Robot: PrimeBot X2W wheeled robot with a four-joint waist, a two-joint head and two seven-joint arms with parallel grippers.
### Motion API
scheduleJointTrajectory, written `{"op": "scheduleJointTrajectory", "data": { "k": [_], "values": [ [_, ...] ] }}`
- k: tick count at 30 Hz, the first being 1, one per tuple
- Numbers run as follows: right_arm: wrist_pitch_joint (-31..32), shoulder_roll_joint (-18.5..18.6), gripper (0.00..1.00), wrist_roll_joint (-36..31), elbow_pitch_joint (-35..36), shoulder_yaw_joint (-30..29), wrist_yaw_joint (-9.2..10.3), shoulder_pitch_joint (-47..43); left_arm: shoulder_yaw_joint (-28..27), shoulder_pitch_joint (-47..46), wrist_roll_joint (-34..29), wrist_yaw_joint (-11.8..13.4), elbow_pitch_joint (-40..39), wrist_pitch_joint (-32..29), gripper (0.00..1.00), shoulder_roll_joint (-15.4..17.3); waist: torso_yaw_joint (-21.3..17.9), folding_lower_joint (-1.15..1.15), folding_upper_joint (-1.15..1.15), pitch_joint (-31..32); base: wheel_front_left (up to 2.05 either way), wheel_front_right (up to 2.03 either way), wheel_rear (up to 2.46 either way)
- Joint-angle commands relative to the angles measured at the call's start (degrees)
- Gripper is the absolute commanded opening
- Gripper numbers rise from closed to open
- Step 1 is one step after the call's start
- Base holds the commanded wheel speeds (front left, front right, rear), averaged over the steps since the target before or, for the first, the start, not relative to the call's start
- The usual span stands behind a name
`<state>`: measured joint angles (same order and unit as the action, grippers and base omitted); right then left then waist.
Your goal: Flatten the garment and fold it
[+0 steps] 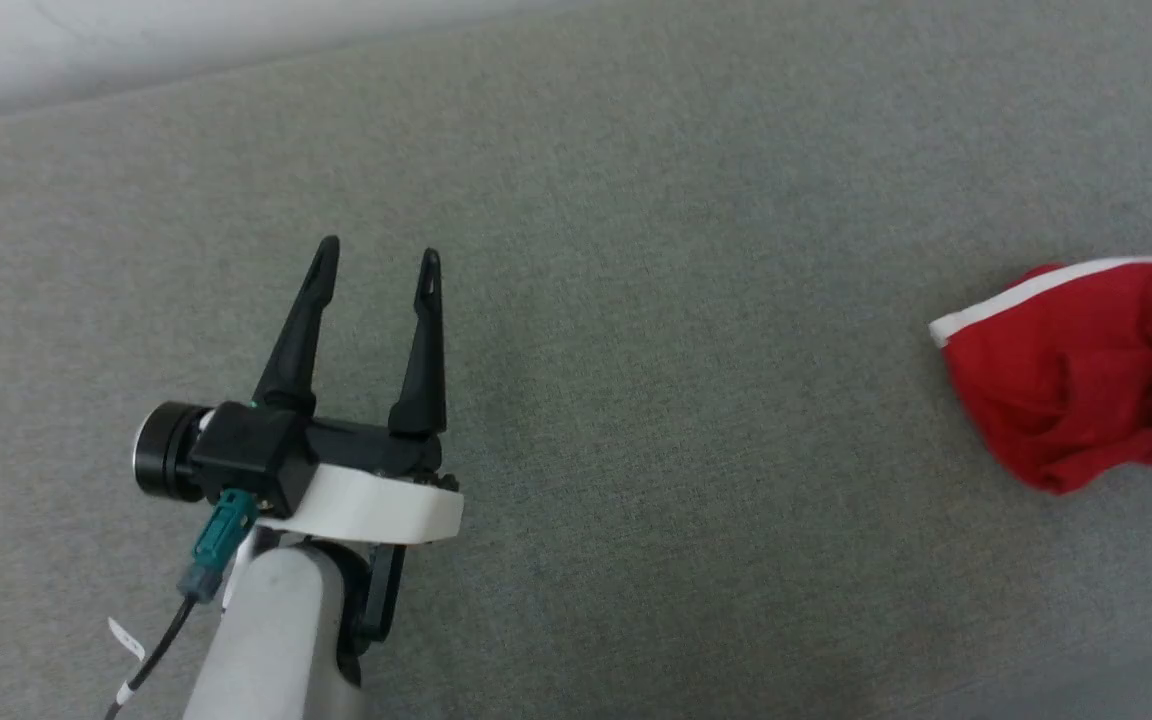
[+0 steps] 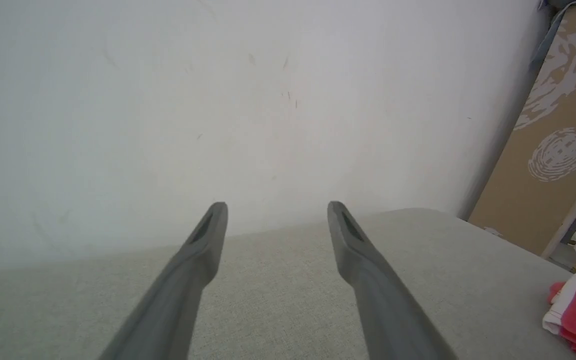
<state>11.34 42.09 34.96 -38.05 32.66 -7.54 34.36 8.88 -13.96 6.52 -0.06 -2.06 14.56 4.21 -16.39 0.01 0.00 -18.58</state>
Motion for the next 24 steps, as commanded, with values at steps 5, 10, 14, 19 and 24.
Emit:
{"op": "scheduleJointTrajectory", "data": {
  "k": [5,10,14,19,24],
  "values": [
    [-8.7,-0.1,0.0,-3.2,-8.3,-2.2,0.05,4.8,0.2,-3.2,-0.3,-0.9,0.6,-0.1,1.0,1.1,-1.8,-0.01,0.0,-7.7,0.0,0.0,0.0],
    [-14.2,-3.3,1.0,-4.6,-17.2,-5.2,0.05,7.1,0.1,-3.8,-0.3,-0.8,1.3,0.0,1.0,1.6,-0.8,-0.01,0.0,-7.6,0.0,0.0,0.0],
    [-19.8,-4.8,1.0,-6.4,-22.8,-7.5,0.05,7.4,0.0,-3.0,0.3,-0.4,2.1,0.2,1.0,1.4,0.1,-0.01,0.0,-5.6,0.0,0.0,0.0],
    [-25.2,-4.2,1.0,-9.8,-27.3,-10.4,0.05,6.5,-0.5,-0.5,1.9,0.3,3.2,0.4,1.0,0.6,1.4,-0.01,0.0,-0.8,0.0,0.0,0.0],
    [-26.3,-4.3,1.0,-13.1,-22.5,-15.0,0.05,3.0,-1.5,3.2,3.7,1.1,3.3,0.4,1.0,-0.1,3.3,-0.01,0.0,5.4,0.0,0.0,0.0]
  ]
}}
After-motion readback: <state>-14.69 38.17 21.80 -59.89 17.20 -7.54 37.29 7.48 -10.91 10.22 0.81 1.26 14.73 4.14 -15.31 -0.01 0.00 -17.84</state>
